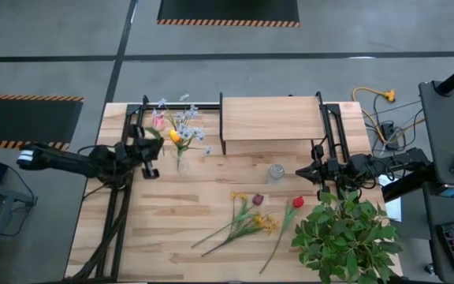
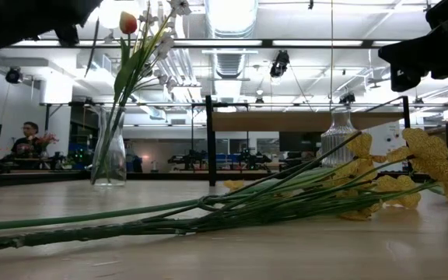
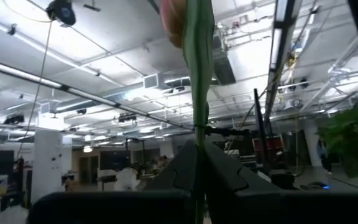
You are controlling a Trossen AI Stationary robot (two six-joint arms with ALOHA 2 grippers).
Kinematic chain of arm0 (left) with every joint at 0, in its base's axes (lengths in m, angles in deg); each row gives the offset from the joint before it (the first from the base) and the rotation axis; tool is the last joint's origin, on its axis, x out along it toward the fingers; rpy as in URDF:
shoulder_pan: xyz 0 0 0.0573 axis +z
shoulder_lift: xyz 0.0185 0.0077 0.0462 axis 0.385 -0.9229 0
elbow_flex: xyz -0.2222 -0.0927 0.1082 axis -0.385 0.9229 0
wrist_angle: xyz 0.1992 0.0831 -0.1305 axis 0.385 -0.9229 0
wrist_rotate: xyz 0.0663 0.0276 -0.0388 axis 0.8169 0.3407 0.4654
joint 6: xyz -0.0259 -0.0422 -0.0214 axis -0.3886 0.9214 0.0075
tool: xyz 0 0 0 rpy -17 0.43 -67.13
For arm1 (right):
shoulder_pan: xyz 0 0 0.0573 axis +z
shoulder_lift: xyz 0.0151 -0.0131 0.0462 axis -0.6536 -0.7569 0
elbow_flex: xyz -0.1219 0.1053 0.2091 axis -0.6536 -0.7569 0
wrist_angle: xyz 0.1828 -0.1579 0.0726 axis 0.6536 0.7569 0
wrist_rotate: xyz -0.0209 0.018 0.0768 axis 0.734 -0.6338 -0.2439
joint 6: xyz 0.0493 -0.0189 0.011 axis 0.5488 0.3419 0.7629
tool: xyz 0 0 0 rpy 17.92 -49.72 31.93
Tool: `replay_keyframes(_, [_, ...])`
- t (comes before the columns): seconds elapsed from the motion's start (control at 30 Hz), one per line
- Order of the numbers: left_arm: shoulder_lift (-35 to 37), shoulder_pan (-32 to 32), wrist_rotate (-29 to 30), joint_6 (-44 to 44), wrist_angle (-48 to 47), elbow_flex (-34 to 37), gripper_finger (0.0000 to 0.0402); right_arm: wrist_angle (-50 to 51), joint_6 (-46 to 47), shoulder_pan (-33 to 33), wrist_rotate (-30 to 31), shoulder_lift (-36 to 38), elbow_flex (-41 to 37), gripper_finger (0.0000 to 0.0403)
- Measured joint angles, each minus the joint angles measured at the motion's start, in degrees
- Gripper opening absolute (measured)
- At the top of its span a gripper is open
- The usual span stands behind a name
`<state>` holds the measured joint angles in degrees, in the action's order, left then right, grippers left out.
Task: Pick and place flowers into a vace then onto a shelf
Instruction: Put the pink flower into the left transparent vase
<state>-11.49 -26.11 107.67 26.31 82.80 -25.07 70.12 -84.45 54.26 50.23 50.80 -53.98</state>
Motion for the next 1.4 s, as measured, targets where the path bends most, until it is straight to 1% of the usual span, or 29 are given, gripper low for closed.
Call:
replay_keyframes(0.23, [-8.56,1.82,-0.31,1.09,11.46,0.84,0.0,0.02,-0.01,0.0,0.0,0.01,0.0,0.0013])
replay_keyframes(0.43, [-16.22,2.16,-0.3,0.69,16.14,0.86,0.0,0.0,-0.01,0.0,0.0,0.0,0.0,0.0013])
replay_keyframes(0.63, [-21.39,2.84,-0.25,-2.17,23.66,0.95,0.0,0.0,0.01,0.0,0.0,-0.01,0.0,0.0013])
replay_keyframes(0.83, [-22.49,3.04,-0.27,-3.23,24.21,0.63,0.0,0.01,-0.26,0.02,0.0,-0.01,0.0,0.0013])
replay_keyframes(1.0, [-24.77,4.22,-0.24,-5.07,24.09,0.79,0.0,0.0,-0.25,0.04,0.0,-0.01,0.0,0.0013])
replay_keyframes(1.2, [-25.77,4.81,-2.9,-6.46,24.3,0.79,0.0,0.0,-0.45,0.04,0.0,-0.01,0.0,0.0013])
replay_keyframes(1.4, [-27.09,4.81,-3.2,-7.05,23.93,1.03,0.0,-0.07,-0.47,0.02,0.0,0.0,0.0,0.0013])
